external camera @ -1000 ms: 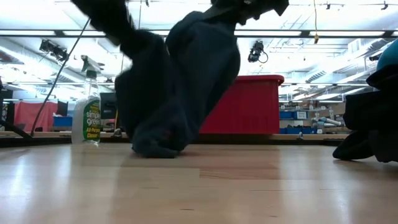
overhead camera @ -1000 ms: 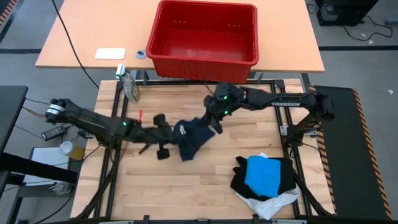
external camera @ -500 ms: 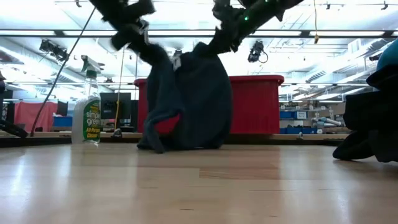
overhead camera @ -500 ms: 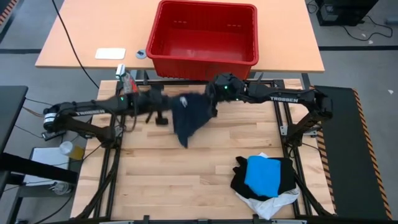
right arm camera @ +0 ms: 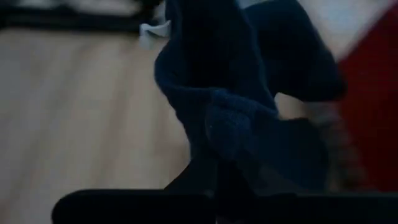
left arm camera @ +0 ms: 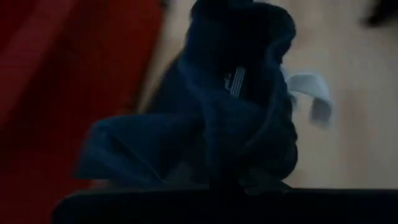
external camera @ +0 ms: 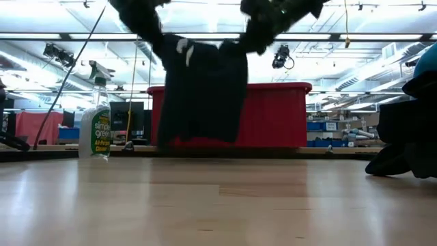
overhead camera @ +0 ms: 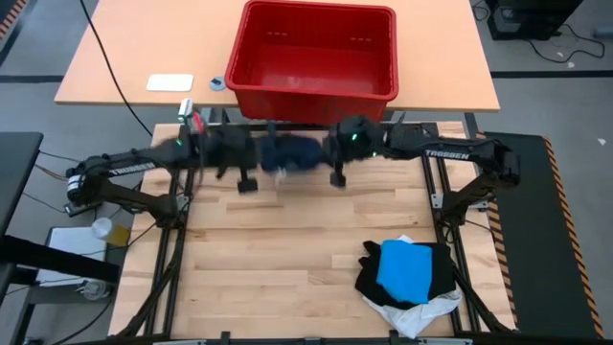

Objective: Fold laundry
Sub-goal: Fold the dark blue shorts

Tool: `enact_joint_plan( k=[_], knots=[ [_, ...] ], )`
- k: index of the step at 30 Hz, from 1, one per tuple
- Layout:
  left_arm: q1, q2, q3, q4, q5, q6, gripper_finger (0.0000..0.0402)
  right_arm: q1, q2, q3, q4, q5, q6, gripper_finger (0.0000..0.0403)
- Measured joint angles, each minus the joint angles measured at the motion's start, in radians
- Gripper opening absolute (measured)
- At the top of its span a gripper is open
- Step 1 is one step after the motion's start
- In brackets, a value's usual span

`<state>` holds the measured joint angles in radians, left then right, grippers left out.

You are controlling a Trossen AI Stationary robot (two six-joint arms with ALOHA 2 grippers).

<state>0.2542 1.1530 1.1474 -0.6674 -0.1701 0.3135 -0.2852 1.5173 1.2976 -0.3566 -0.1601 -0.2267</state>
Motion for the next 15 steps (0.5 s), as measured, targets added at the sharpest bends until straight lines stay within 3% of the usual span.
enact_joint_plan(
  k=[3, 6, 12, 15],
  knots=[
    [-0.130, 0.000, -0.147, 0.081, 0.009, -0.155, 0.0004, 0.048, 0.026, -0.050, -0.067, -0.108, 0.041, 0.0020],
    [-0.273, 0.005, -0.275, 0.192, 0.010, -0.268, 0.0004, 0.108, 0.048, -0.104, -0.072, -0.145, 0.066, 0.0020],
    [-0.470, 0.027, -0.410, 0.433, -0.009, -0.484, 0.0011, 0.217, 0.066, -0.172, -0.067, -0.064, 0.159, 0.0021],
    [-0.523, 0.027, -0.415, 0.429, -0.012, -0.545, 0.0012, 0.253, 0.065, -0.178, -0.053, -0.054, 0.179, 0.0025]
  ],
)
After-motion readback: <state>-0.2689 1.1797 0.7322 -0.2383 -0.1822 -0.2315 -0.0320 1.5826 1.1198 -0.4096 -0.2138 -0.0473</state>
